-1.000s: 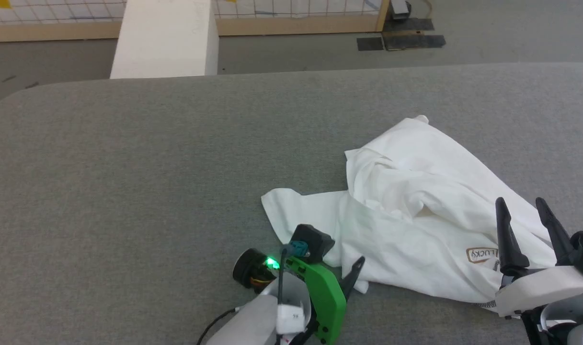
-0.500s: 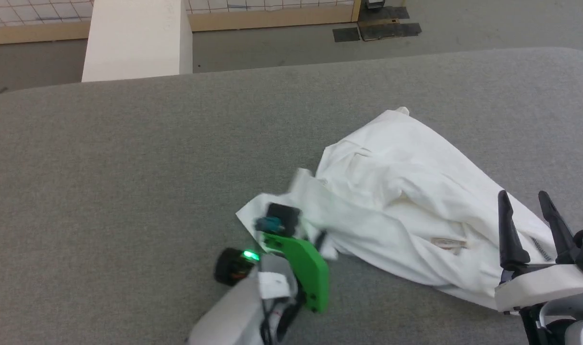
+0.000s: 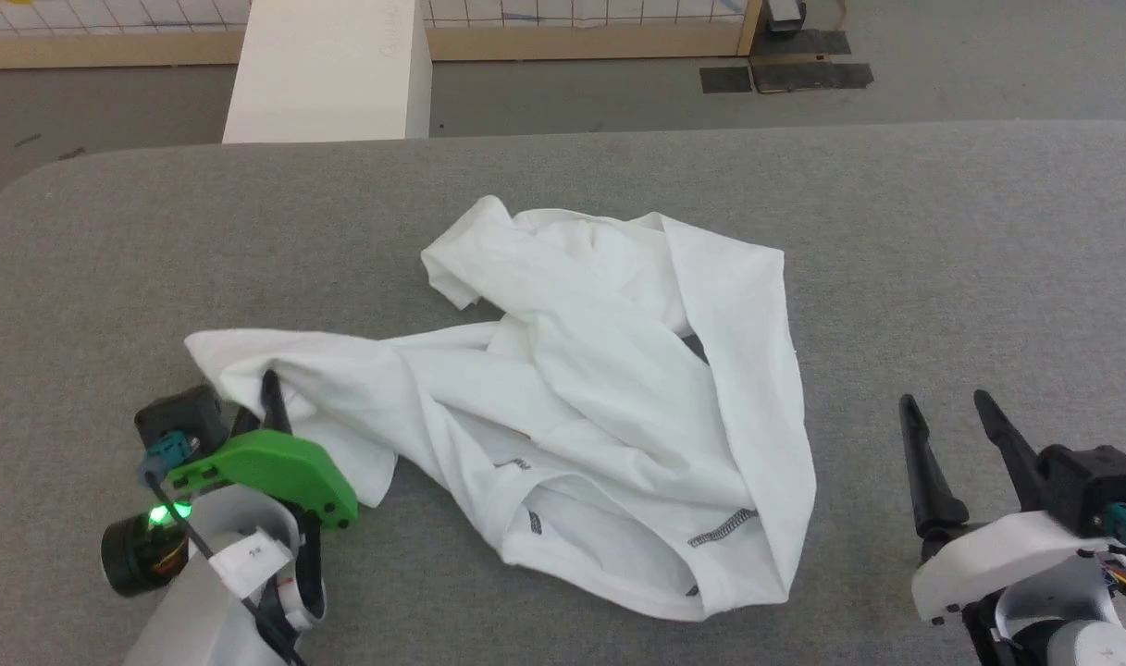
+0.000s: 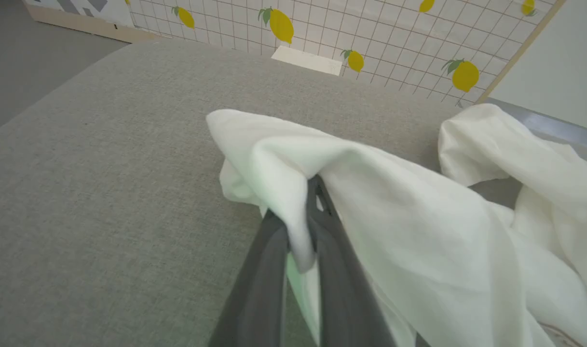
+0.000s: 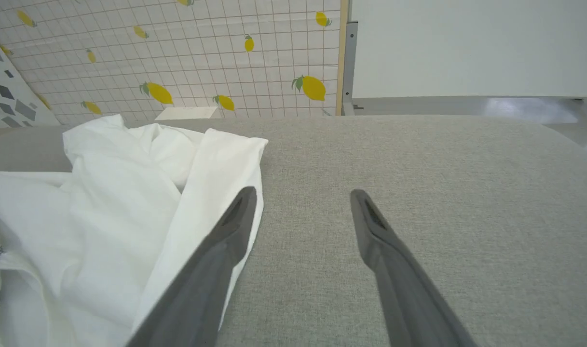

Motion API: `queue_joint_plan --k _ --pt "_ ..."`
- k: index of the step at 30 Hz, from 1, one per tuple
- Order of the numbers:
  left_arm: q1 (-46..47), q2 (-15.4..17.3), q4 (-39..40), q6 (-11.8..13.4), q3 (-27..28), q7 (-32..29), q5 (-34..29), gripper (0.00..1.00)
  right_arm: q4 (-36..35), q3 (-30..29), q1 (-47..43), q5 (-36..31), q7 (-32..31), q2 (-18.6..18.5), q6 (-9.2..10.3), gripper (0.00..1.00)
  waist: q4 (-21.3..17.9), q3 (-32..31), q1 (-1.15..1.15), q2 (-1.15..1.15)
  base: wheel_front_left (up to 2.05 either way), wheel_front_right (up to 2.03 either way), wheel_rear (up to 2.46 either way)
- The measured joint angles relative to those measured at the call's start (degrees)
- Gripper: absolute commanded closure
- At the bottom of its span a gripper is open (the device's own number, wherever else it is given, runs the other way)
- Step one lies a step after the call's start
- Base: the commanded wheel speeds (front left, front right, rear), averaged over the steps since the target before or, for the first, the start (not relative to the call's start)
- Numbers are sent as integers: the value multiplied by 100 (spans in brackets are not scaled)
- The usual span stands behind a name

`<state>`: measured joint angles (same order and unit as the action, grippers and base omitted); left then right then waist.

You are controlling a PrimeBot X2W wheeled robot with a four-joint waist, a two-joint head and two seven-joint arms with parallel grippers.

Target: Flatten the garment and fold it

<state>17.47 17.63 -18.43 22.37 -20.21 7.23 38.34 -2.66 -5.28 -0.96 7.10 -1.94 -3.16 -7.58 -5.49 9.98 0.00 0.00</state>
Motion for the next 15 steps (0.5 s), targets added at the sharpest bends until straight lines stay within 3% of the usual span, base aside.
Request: queue_joint_plan --k 2,3,4,5,11,15 --pt "-196 29 56 69 110 20 57 100 7 164 4 -48 -143 -11 1 0 45 -6 0 0 0 0 0" --pt "-298 32 82 90 157 37 102 70 15 280 9 -70 -245 -42 1 0 70 -9 0 0 0 0 0" --pt "-391 30 119 96 178 80 148 14 23 380 18 -103 -337 -69 0 0 96 -13 0 0 0 0 0" --pt "-457 27 154 98 188 114 171 0 32 482 38 -111 -415 -90 0 0 119 -16 0 0 0 0 0" --pt "-688 -194 592 116 327 626 174 0 208 1169 576 -189 -1212 -410 -1 0 347 -3 0 0 0 0 0" --pt "-681 -443 1131 -15 657 733 -452 0 506 1406 1136 -276 -1728 -545 0 0 543 49 0 0 0 0 0"
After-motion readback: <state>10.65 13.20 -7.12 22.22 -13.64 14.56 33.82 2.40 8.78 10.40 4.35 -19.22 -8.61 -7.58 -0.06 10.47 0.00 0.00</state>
